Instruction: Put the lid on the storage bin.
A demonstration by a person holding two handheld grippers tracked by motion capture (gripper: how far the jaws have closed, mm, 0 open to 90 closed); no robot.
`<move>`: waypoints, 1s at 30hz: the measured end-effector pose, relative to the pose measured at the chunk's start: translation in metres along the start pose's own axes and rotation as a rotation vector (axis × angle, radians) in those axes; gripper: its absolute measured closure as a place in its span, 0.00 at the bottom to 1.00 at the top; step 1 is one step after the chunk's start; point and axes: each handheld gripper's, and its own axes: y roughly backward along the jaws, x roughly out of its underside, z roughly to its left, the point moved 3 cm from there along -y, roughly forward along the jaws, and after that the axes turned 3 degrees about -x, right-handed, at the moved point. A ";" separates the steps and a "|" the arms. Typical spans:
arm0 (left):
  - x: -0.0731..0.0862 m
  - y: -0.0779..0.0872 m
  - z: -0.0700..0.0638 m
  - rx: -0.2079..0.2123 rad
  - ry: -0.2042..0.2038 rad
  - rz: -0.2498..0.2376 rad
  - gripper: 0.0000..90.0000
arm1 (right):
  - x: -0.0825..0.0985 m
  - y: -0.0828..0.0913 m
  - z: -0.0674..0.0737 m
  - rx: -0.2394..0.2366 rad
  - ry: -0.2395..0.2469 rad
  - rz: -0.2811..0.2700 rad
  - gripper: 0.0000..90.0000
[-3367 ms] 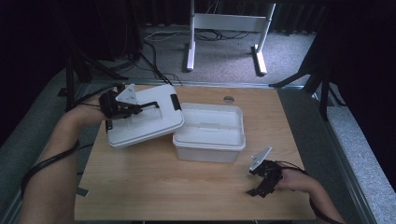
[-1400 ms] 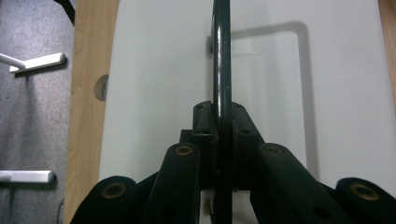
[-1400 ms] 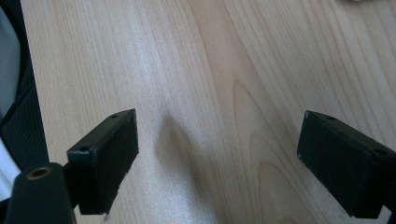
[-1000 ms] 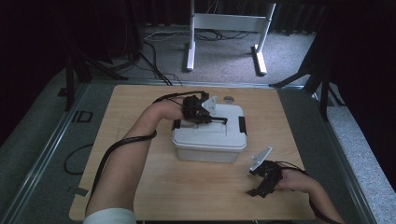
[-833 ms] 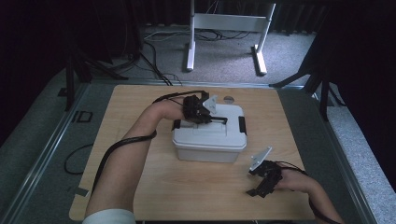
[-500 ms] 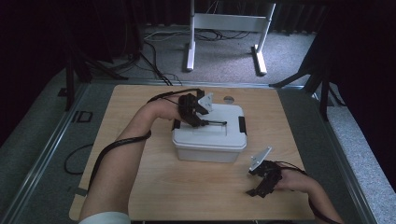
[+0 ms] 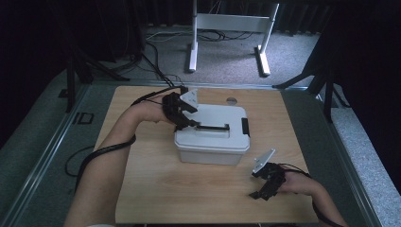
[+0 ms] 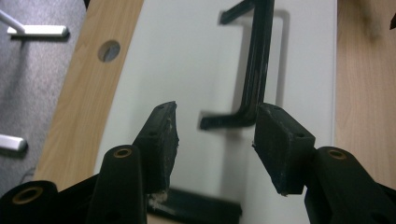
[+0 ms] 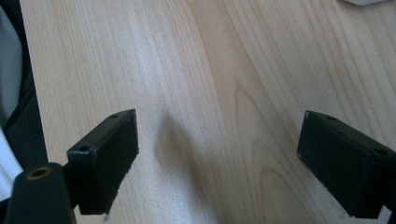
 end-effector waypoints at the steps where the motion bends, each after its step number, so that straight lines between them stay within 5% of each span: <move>1: 0.004 0.002 0.000 -0.001 0.010 0.000 0.55 | 0.000 0.000 0.000 0.000 0.000 0.000 0.13; 30: 0.105 0.043 -0.015 -0.092 0.219 -0.050 0.54 | 0.002 -0.001 -0.001 0.002 -0.001 0.003 0.13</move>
